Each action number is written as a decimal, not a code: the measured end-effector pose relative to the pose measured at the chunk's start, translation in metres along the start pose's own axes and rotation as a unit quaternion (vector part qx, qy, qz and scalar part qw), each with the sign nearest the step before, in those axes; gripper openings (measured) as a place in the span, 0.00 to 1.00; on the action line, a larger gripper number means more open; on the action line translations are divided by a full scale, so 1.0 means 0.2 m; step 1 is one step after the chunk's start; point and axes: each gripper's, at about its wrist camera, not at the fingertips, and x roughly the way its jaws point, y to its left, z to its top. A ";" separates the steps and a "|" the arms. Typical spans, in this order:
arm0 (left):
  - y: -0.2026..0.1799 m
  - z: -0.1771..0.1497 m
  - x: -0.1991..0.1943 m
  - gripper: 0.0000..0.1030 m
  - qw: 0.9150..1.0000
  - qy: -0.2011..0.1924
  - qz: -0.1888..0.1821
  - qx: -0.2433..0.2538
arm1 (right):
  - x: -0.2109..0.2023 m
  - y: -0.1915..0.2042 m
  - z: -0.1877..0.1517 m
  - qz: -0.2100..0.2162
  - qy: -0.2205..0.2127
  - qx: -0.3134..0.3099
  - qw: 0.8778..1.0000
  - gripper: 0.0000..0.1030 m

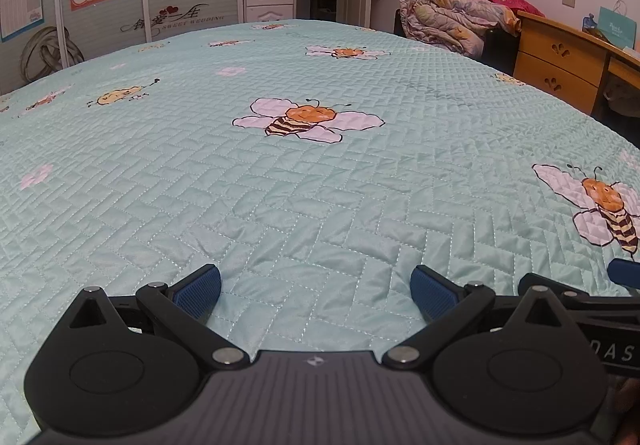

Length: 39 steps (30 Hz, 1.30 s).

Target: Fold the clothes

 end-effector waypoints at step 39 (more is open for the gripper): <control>1.78 -0.60 -2.22 1.00 0.891 0.074 0.385 -0.230 | -1.94 1.86 -0.04 0.448 -0.053 -0.221 0.865 0.99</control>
